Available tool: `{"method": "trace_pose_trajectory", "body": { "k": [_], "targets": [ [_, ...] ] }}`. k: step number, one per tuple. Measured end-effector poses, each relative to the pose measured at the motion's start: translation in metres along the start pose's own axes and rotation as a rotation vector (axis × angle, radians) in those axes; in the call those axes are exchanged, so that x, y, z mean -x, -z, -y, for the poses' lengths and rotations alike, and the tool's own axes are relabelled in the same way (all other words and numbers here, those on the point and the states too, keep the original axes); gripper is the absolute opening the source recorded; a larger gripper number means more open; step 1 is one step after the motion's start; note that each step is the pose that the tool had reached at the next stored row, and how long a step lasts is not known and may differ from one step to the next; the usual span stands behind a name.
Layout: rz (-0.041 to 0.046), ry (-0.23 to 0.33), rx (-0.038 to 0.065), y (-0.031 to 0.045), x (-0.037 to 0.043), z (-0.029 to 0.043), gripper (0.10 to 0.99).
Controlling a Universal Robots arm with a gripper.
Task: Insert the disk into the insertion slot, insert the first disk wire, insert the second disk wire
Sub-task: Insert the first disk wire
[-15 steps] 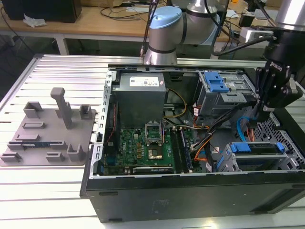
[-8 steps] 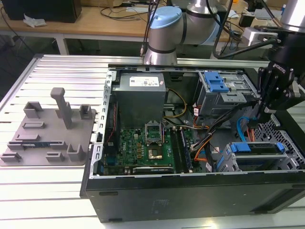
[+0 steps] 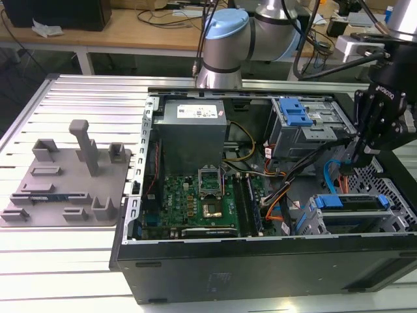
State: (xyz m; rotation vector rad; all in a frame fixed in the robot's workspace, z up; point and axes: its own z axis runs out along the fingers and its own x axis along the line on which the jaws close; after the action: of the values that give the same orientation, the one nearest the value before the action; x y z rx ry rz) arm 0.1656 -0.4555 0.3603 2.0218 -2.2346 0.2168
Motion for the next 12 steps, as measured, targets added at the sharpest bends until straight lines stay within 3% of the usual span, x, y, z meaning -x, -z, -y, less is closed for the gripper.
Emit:
{"method": "trace_pose_trajectory", "body": {
  "k": [3,12],
  "targets": [
    [0.0161,0.011,-0.001,0.0001,-0.0037,0.0003,0.169],
    [0.0403,0.032,-0.002,0.0016,-0.0098,0.0009,0.169]
  ]
}}
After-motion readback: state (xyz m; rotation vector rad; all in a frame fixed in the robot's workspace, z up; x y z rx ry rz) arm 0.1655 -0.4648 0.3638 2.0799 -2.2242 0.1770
